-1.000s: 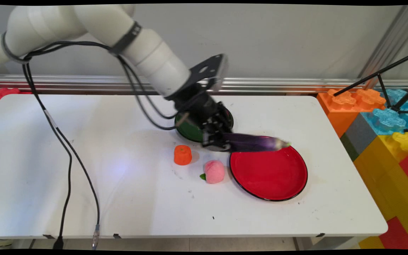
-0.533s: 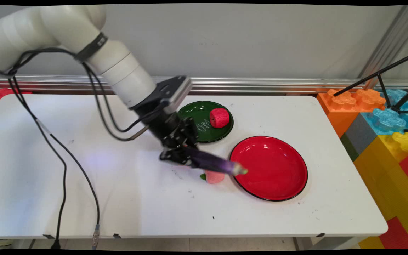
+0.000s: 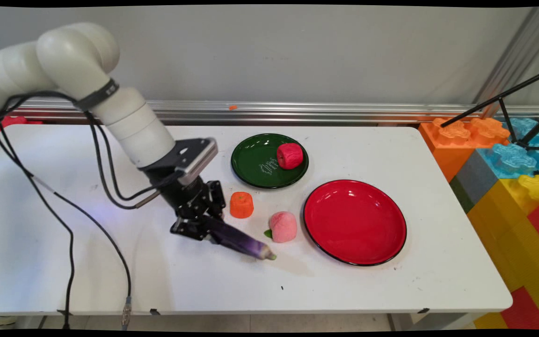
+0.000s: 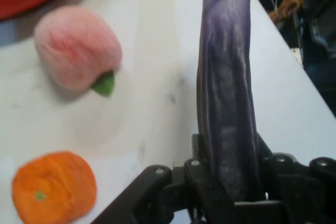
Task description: Place the picked object on the table
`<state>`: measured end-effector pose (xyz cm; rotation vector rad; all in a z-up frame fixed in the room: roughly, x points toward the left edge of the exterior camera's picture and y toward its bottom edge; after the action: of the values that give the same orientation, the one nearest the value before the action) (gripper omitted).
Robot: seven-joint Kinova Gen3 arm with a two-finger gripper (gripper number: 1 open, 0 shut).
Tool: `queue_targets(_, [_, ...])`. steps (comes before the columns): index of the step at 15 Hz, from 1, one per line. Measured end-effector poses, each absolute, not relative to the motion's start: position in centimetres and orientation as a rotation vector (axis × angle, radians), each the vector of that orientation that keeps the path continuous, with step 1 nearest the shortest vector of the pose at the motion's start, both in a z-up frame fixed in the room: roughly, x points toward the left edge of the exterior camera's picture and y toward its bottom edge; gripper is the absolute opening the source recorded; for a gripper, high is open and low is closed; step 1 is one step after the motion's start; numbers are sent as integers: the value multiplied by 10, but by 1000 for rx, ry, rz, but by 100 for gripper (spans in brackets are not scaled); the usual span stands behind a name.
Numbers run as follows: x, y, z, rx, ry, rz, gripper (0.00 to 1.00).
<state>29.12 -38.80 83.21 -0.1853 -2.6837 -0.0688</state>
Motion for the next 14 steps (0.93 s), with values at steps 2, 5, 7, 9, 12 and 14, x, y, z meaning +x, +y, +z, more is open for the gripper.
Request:
queue_targets(2, [298, -387, 820, -184, -2703, -64, 0])
queue_targets(5, [303, -388, 805, -179, -2722, -53, 0])
queue_targets(7, [305, -389, 796, -177, -2731, -46, 0])
queue_targets(9, [307, -391, 788, -174, -2739, -39, 0])
queue_targets(12, [311, -391, 779, -169, -2750, -36, 0])
queue_targets(14, [313, -391, 776, -167, -2754, -35, 0])
